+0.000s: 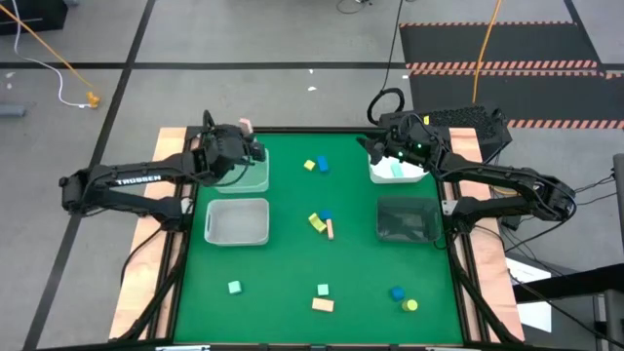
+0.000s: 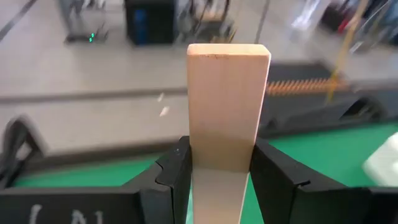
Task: Sort & place blocks by color
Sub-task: Put the left brown block into the transparent bin, then put the left light blue block into the white bin
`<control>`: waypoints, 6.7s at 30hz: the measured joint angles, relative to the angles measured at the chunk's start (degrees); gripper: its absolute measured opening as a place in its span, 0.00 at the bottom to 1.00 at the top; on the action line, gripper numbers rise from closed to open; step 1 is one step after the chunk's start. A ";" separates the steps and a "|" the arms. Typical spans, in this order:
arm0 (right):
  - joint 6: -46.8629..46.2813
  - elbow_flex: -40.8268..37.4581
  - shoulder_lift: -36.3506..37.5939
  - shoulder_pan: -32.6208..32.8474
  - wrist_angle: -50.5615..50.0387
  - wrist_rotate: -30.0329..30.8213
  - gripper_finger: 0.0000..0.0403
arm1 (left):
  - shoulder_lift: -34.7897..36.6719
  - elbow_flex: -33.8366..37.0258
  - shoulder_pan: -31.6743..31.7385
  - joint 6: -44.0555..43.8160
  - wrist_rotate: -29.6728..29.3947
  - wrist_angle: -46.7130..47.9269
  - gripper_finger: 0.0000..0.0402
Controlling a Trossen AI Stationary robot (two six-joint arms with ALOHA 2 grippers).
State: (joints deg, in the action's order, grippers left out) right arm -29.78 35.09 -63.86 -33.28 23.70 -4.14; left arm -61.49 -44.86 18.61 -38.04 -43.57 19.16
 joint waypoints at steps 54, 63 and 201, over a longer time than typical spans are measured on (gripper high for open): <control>3.66 0.00 0.00 -0.15 -0.62 4.33 0.58 | 3.22 11.34 -6.44 11.40 51.19 -23.74 0.57; 5.63 0.00 0.00 -0.15 -5.76 4.13 0.58 | 9.29 5.95 -22.30 1.67 51.02 0.35 0.57; -41.20 13.40 -9.48 1.72 10.42 -26.12 0.68 | -26.71 -18.12 -8.12 64.48 29.88 -44.64 0.37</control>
State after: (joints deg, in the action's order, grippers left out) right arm -70.98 48.49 -73.34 -31.55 34.13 -30.26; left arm -88.20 -62.98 10.50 26.44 -13.69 -25.47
